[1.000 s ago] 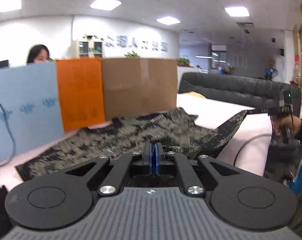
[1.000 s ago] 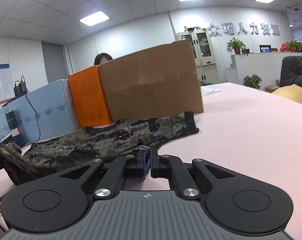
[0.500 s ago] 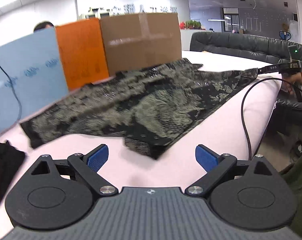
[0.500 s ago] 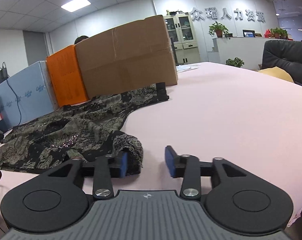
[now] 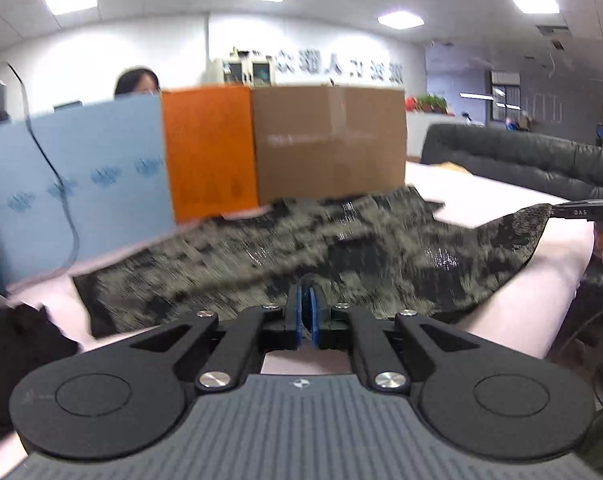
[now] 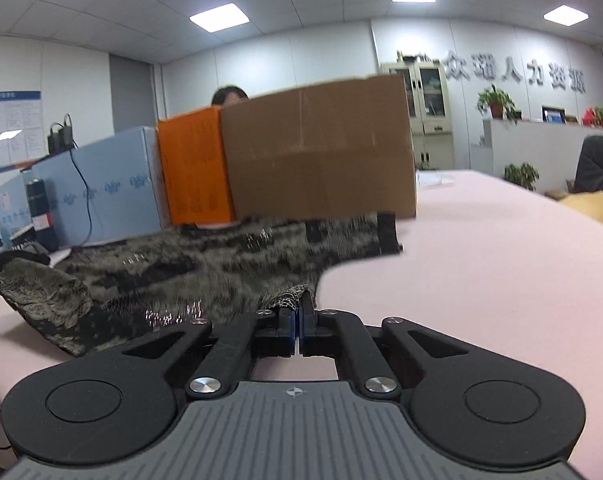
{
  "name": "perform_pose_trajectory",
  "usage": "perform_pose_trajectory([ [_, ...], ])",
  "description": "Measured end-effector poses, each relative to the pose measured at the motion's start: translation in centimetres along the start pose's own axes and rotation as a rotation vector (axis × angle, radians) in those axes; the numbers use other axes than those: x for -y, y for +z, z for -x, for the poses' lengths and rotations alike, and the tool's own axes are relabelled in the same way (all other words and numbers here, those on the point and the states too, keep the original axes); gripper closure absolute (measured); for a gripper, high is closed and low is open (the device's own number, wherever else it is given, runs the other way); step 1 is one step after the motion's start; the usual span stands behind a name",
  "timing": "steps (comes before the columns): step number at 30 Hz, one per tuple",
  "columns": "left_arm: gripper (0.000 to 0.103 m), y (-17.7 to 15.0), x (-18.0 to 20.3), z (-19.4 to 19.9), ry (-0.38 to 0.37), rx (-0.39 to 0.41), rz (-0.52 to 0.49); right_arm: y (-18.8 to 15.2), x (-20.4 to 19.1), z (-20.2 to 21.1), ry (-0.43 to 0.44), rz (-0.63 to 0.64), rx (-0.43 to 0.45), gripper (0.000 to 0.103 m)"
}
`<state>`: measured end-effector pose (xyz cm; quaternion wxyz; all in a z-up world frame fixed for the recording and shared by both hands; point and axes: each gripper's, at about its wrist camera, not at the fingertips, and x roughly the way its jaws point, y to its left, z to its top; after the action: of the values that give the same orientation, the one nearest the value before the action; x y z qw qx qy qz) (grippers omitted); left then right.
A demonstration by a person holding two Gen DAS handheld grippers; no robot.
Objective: Fold clothes
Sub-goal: 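Pull the blouse flat with the left gripper and regrasp with the right gripper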
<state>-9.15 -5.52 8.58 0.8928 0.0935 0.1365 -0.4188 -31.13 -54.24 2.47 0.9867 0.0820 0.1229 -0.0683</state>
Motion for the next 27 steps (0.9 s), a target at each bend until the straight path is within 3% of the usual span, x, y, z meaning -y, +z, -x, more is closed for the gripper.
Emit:
perform_pose_trajectory([
  [4,0.099,-0.2,-0.2,3.0,0.034,-0.003,0.018,0.3,-0.3,2.2,0.011,-0.016,0.012,0.101],
  [9,0.098,-3.6,-0.4,4.8,0.006,-0.063,0.042,-2.4,0.0,3.7,-0.039,-0.03,-0.067,0.1],
  [11,0.087,-5.5,-0.6,5.0,-0.034,-0.094,0.051,-4.2,0.3,4.0,-0.076,-0.025,-0.116,0.093],
  [14,0.035,-7.8,-1.2,5.8,-0.034,-0.107,0.069,-6.1,0.5,4.9,-0.113,-0.035,-0.133,0.091],
  [16,0.031,-8.7,-1.7,6.5,-0.037,-0.091,0.086,-6.4,0.4,5.8,-0.129,-0.046,-0.11,0.087],
  [17,0.031,-8.8,-2.1,6.8,-0.04,-0.076,0.102,-6.4,0.3,6.2,-0.143,-0.044,-0.103,0.077],
  [19,0.019,-9.0,-2.7,7.2,-0.051,-0.045,0.138,-6.6,0.0,6.7,-0.203,-0.008,-0.089,0.055],
  [22,0.018,-8.9,-2.8,6.1,-0.083,-0.033,0.181,-6.9,-0.1,7.0,-0.286,0.008,-0.053,0.053],
  [24,0.017,-8.8,-2.4,4.5,-0.091,-0.06,0.197,-6.7,0.5,7.2,-0.294,-0.066,0.005,0.053],
  [26,0.018,-8.9,-2.3,2.8,-0.101,-0.103,0.253,-6.3,1.1,7.1,-0.209,-0.155,0.036,0.05],
  [27,0.026,-9.0,-2.3,1.9,-0.106,-0.126,0.283,-6.1,1.2,6.8,-0.153,-0.182,0.033,0.046],
])
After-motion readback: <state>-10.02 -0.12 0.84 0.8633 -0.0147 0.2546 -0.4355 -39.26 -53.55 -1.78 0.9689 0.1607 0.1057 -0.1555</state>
